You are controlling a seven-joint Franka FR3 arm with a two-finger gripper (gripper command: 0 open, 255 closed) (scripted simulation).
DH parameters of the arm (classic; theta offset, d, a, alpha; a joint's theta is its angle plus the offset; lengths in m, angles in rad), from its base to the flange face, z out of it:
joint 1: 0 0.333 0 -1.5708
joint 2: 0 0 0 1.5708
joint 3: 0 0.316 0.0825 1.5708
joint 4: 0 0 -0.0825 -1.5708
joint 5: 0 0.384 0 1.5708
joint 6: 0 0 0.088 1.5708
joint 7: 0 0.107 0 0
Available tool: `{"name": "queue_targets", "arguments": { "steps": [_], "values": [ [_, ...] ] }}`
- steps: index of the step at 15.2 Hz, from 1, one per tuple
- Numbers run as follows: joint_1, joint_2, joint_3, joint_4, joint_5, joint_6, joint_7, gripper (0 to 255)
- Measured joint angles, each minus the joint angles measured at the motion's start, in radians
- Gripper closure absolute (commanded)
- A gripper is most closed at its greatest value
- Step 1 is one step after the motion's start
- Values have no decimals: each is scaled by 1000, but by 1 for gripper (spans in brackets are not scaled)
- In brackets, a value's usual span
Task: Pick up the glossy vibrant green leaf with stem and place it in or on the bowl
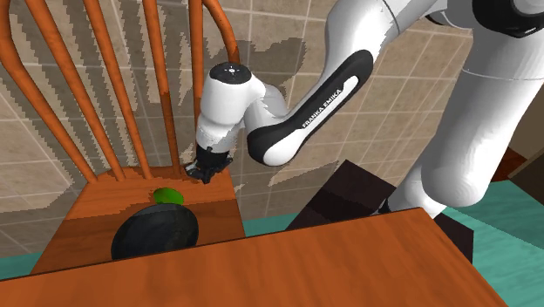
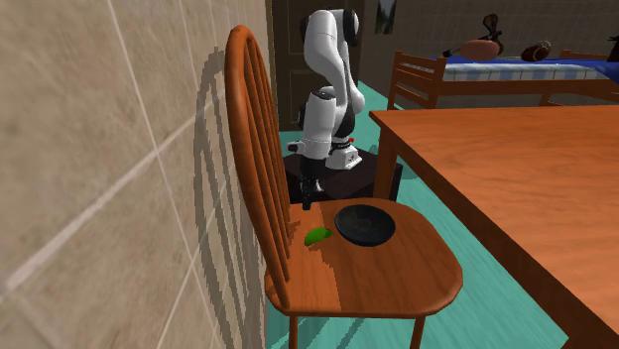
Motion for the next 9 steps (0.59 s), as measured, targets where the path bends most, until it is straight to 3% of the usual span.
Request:
{"name": "queue_targets", "arguments": {
  "steps": [1, 4, 9],
  "values": [
    [0, 0, 0, 0, 0, 0, 0, 0],
    [11, 43, 5, 63, 11, -41, -9, 0],
    [73, 218, 19, 342, 47, -226, -42, 0]
  ]
}}
